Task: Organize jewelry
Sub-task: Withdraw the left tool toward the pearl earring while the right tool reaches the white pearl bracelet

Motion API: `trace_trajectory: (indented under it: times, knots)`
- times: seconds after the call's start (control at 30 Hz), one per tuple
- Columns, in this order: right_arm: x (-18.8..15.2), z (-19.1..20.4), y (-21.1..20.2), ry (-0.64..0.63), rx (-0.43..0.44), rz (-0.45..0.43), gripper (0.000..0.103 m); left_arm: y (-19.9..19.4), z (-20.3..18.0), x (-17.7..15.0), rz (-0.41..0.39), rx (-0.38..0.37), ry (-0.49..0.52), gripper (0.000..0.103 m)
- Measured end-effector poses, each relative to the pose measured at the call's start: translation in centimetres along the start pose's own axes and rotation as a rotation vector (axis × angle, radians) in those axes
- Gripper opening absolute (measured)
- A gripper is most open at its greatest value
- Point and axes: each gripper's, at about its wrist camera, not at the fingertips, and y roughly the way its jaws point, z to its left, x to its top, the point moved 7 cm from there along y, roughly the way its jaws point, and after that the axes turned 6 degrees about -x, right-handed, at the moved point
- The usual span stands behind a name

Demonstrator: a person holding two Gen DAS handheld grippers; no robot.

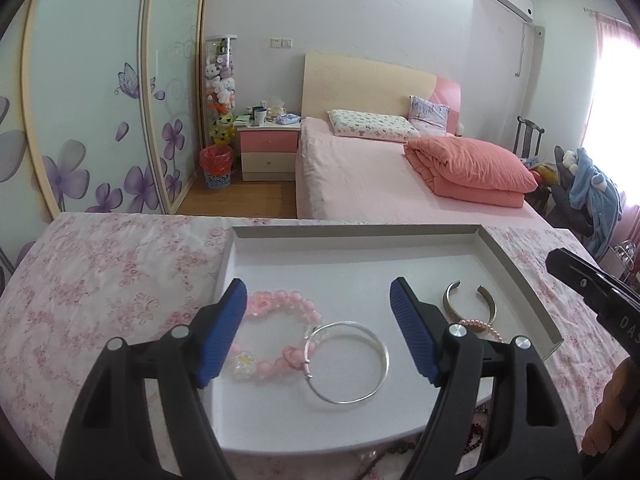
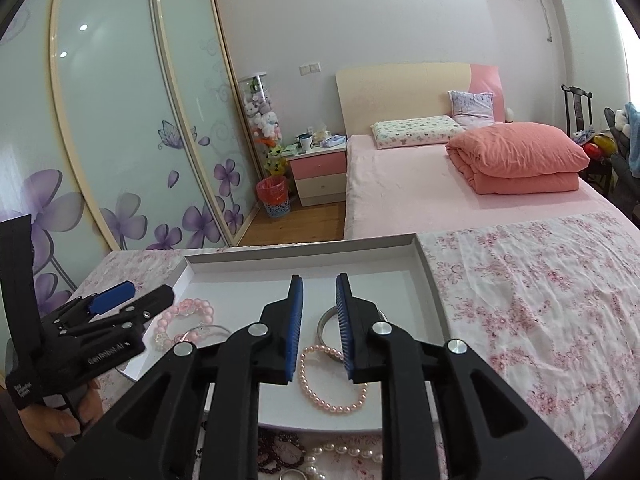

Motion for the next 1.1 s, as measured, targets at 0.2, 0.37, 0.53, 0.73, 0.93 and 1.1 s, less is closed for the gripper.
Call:
trace_trajectory:
  times: [0.2, 0.37, 0.53, 0.73, 0.93, 1.1]
  knots:
    - [-0.9, -0.6, -1.2, -0.004, -0.01, 0.013, 0.018, -2.2, 0.4, -1.0, -0.001, 0.0, 0.002, 0.072]
    - [-2.9, -1.6, -1.9, -0.008, -0.034, 0.063, 0.018, -4.2, 0.8, -3.0, 0.018, -0.011, 0.013, 0.073]
    - [-6.3, -3.5, -2.1, -0.001, -0.074, 0.162, 0.018, -5.8, 1.5, -5.5, 0.057, -0.014, 0.032, 0.073]
    - [-9.5, -4.6, -2.0, -0.012, -0.111, 0.257, 0.024, -7.1, 2.2, -8.5, 0.107, -0.03, 0.062, 0.073]
    - [-10.9, -4.8, -1.8, -0.063, -0.157, 0.289, 0.041, -7.4, 2.1, -10.4, 0.14, -0.044, 0.086, 0.073]
    - [-11.9, -4.6, -1.1, -0.099, -0.187, 0.331, 0.033, -7.2, 2.1, -11.1, 0.16, -0.059, 0.099, 0.073]
